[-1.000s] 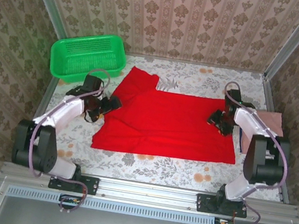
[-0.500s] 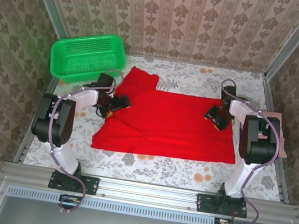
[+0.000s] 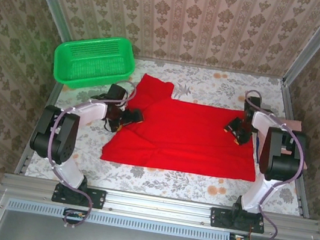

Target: Fold and stack the t-shirts

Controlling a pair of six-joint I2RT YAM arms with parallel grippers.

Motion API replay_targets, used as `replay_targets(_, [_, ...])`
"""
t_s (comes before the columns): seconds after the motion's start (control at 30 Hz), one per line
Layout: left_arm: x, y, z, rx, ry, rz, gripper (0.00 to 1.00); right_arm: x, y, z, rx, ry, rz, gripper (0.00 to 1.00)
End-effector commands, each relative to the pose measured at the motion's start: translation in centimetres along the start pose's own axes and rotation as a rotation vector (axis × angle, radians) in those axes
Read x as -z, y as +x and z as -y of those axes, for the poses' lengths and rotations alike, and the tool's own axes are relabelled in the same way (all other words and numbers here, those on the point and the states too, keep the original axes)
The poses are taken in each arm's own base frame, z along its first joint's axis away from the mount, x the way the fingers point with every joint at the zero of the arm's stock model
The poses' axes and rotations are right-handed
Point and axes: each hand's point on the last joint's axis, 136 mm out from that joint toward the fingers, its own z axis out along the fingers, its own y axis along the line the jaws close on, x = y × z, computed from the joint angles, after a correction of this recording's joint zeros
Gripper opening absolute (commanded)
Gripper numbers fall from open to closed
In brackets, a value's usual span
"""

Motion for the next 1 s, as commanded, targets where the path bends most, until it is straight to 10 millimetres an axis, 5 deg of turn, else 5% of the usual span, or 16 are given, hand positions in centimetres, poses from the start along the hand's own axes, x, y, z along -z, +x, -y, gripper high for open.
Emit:
replay_targets(0.0, [1.6,0.0,-1.3,0.025,-0.044,0.016,0.96,0.0,1.3,3.3,-0.009,0.113,-0.04,0.58])
replay_targets(0.17, [3.3,-3.1,-0.4,-0.003,-0.012,0.085,0.96,1.5,0.0,1.7,0.037,0.059,0.02,0.59])
replay_targets(0.37, [3.0,-8.0,1.2,-0.149,-0.034,0.12,0.89,3.6,-1.6,-1.4,0.118,-0.012,0.104,0.59])
replay_targets(0.7, [0.5,-14.8,3.9,-0.46,-0.095,0.089,0.6,4.1,-1.8,-3.7,0.163,-0.058,0.124,0.6])
replay_targets(0.97, [-2.3,-17.5,4.2,-0.536,-0.152,0.063,0.54,4.2,-1.8,-3.8,0.178,-0.062,0.126,0.6])
